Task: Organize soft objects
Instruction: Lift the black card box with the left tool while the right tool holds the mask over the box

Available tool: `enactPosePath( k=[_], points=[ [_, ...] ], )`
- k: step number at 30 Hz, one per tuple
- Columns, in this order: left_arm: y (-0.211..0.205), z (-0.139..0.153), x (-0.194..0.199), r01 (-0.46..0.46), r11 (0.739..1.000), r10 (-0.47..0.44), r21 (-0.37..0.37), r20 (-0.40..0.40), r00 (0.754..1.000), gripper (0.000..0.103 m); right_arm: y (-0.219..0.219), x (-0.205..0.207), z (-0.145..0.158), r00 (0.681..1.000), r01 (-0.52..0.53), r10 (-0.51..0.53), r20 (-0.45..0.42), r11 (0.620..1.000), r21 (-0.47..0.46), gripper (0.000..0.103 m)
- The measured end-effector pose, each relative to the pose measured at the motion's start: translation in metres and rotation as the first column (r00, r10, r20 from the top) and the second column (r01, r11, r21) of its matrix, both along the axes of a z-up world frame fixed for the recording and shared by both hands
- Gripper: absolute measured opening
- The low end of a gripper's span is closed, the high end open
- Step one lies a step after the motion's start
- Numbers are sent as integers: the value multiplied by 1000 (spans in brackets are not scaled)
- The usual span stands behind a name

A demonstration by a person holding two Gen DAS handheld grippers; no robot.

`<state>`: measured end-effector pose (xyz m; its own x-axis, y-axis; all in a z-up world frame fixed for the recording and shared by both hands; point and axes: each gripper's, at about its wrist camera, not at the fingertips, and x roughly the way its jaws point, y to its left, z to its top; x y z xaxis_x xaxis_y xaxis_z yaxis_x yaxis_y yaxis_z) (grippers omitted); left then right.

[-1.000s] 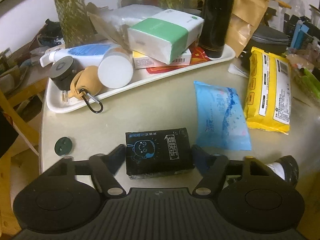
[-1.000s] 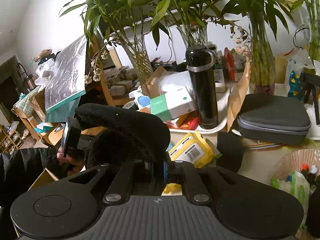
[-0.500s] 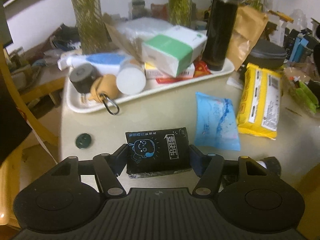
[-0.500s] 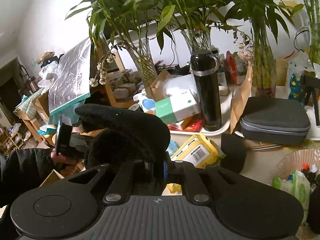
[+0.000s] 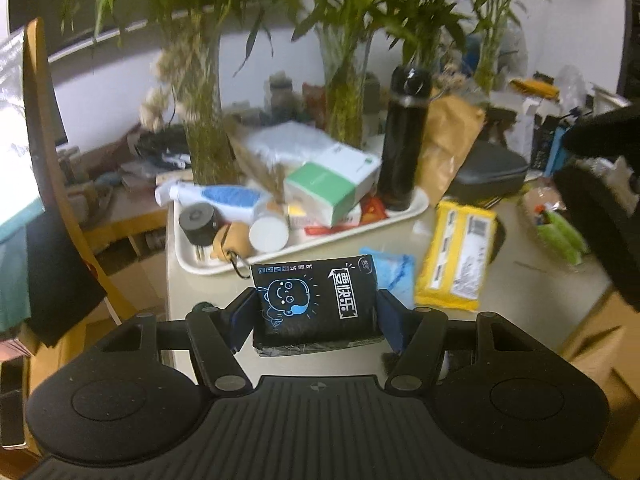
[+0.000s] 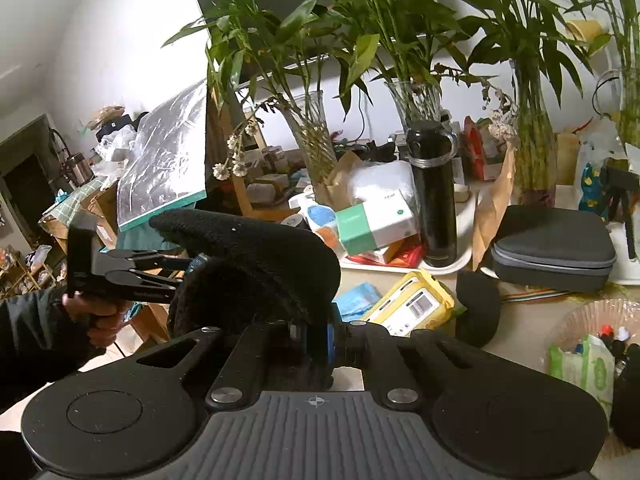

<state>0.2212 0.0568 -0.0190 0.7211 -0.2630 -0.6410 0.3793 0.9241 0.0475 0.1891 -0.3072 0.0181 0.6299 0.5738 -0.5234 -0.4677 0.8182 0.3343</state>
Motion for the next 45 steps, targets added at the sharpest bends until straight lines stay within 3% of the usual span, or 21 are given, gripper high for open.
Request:
enactPosePath(
  k=[15, 23, 27, 31, 45],
  points=[
    [-21, 50, -86, 92, 995, -89, -44, 64, 994, 62, -3, -41, 16, 1000, 10, -10, 16, 1000, -10, 11],
    [-29, 47, -119, 114, 992, -113, -53, 29, 993, 63, -1, -62, 19, 1000, 11, -10, 19, 1000, -18, 11],
    [-30, 45, -129, 128, 987, -126, -93, 26, 992, 65, 0, -72, 16, 1000, 6, -5, 8, 1000, -22, 11],
    [-30, 44, -137, 153, 976, -151, -154, 26, 988, 75, 1, -80, 12, 1000, -1, 1, -5, 1000, -22, 11],
    [-26, 49, -162, 81, 986, -73, -146, 55, 996, 77, 18, -97, 9, 998, -51, 54, 11, 989, -140, 11]
  ],
)
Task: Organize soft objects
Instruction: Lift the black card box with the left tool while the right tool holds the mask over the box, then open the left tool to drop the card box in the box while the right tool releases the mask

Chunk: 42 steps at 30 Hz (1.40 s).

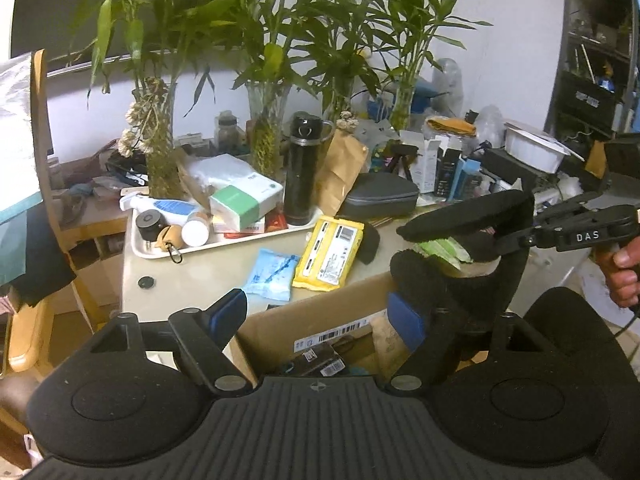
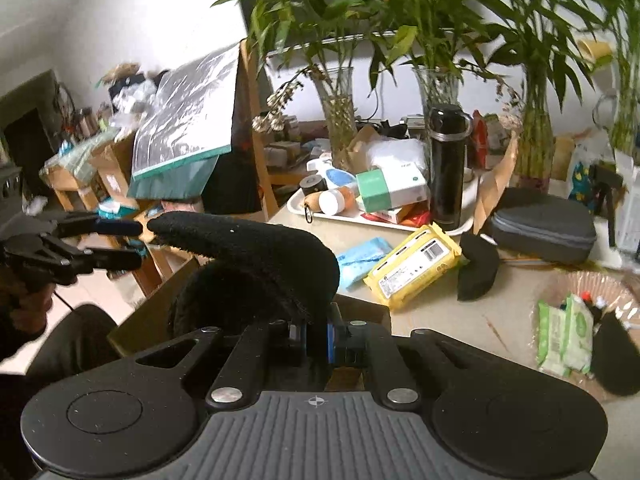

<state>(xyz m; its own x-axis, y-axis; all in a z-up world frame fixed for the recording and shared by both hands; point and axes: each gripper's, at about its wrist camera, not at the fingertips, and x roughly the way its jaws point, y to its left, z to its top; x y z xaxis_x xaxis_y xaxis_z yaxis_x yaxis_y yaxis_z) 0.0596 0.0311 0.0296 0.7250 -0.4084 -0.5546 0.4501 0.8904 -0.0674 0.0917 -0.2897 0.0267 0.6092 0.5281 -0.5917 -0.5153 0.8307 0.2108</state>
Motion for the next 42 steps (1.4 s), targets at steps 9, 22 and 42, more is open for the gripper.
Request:
enactPosePath(
  k=[9, 22, 42],
  points=[
    [12, 1, -16, -55, 998, 55, 23, 1, 998, 77, 39, -25, 16, 969, -142, 182, 166, 964, -223, 60],
    [11, -8, -26, -82, 994, 84, 68, -34, 996, 77, 42, -20, -4, 985, -144, 154, 79, 983, -117, 85],
    [-9, -21, -16, -39, 997, 44, 64, -75, 996, 77, 38, -1, -32, 1000, 5, -6, -7, 996, -88, 103]
  ],
)
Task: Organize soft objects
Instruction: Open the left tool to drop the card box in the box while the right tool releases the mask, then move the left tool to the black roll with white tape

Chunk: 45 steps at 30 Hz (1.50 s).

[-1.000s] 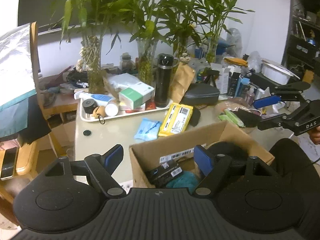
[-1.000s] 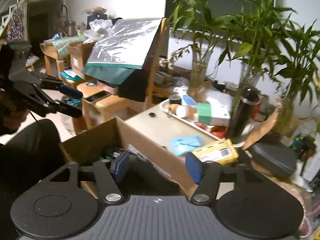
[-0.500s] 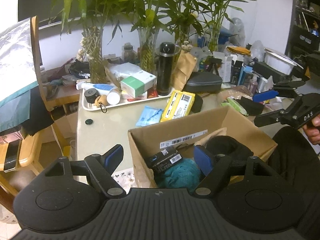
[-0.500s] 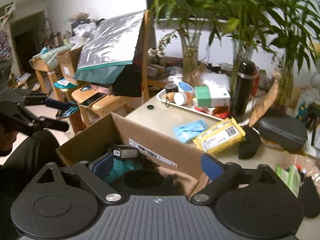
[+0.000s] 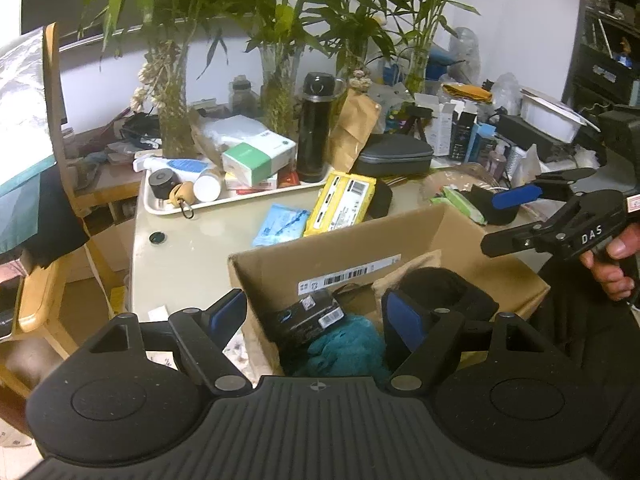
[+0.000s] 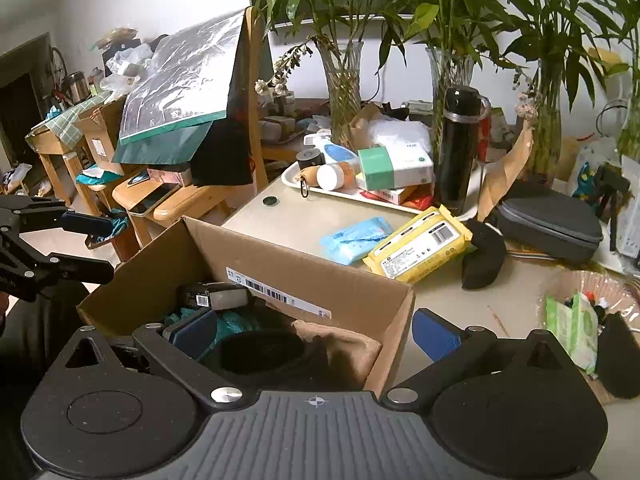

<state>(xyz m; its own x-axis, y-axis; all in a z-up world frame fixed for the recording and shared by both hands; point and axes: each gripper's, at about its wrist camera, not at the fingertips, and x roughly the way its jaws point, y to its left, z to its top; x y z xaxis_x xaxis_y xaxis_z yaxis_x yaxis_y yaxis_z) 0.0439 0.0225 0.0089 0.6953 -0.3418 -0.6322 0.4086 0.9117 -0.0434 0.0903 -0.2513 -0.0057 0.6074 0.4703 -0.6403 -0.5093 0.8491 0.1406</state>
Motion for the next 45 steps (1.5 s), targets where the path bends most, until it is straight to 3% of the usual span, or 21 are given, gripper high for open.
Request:
enactPosePath(
  k=[13, 24, 35, 45],
  points=[
    [-14, 11, 29, 44, 999, -43, -21, 49, 998, 77, 1, 28, 28, 999, 11, -11, 52, 1000, 14, 103],
    [-13, 21, 53, 36, 999, -34, -23, 77, 996, 77, -20, 50, 32, 991, 122, -125, 54, 991, 63, 103],
    [-17, 15, 82, 31, 999, -32, 22, 41, 999, 77, -34, 65, 13, 978, 200, -202, 46, 979, 43, 103],
    [-24, 6, 123, 7, 999, -4, 39, -65, 998, 77, -32, 80, -5, 978, 207, -207, 40, 978, 13, 103]
  ],
)
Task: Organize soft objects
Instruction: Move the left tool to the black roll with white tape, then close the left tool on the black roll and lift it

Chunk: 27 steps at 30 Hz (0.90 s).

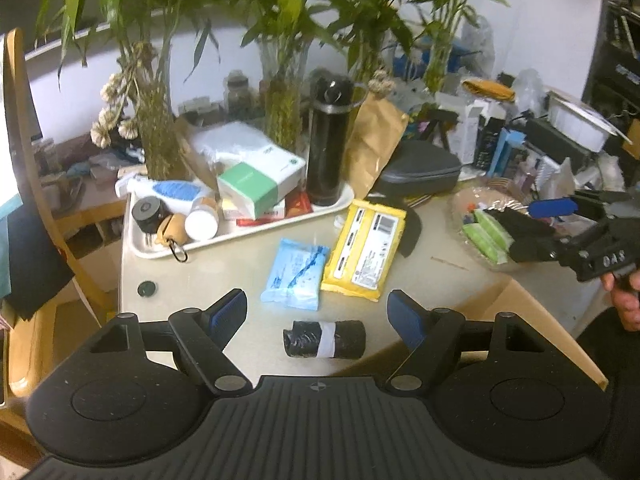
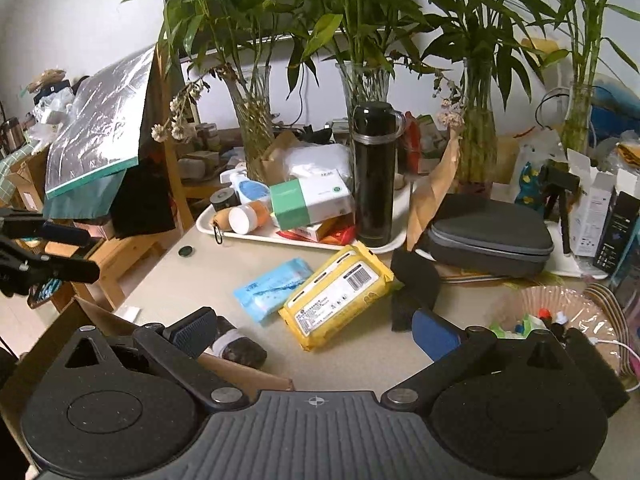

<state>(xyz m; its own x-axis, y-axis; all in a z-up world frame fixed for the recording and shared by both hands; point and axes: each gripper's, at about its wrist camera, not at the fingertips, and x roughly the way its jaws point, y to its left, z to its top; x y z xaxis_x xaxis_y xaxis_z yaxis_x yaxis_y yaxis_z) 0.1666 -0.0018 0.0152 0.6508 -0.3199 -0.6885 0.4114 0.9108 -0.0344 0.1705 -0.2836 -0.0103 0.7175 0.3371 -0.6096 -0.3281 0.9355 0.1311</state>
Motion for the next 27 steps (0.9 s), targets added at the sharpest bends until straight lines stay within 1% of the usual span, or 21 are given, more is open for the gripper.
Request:
enactPosePath(
  k=[3, 8, 14, 16, 20, 23, 25, 27],
  points=[
    [-1, -2, 14, -3, 1000, 3, 0, -34, 999, 77, -1, 5, -4, 1000, 1, -1, 1, 1000, -2, 103],
    [-6, -7, 39, -9, 1000, 10, 19, -98, 995, 77, -3, 12, -10, 1000, 9, -9, -2, 1000, 6, 103],
    [-18, -17, 78, -12, 999, 22, 45, -210, 978, 77, -7, 20, -22, 1000, 21, -21, -13, 1000, 3, 103],
    [-23, -23, 93, -10, 999, 22, 46, -264, 964, 77, -9, 21, -25, 999, 31, -31, -22, 999, 12, 103],
    [-33, -40, 122, -18, 999, 36, 51, -379, 925, 77, -15, 24, -29, 999, 44, -43, -26, 999, 28, 103],
    [-42, -56, 143, -29, 996, 67, 90, -457, 887, 77, -20, 26, -32, 998, 60, -58, -35, 998, 34, 103],
    [-51, -66, 153, -9, 992, 73, 129, -498, 864, 77, -24, 27, -31, 997, 67, -65, -37, 996, 51, 103],
    [-60, -80, 163, 15, 988, 74, 156, -550, 832, 77, -27, 27, -31, 997, 76, -74, -33, 995, 62, 103]
  ],
)
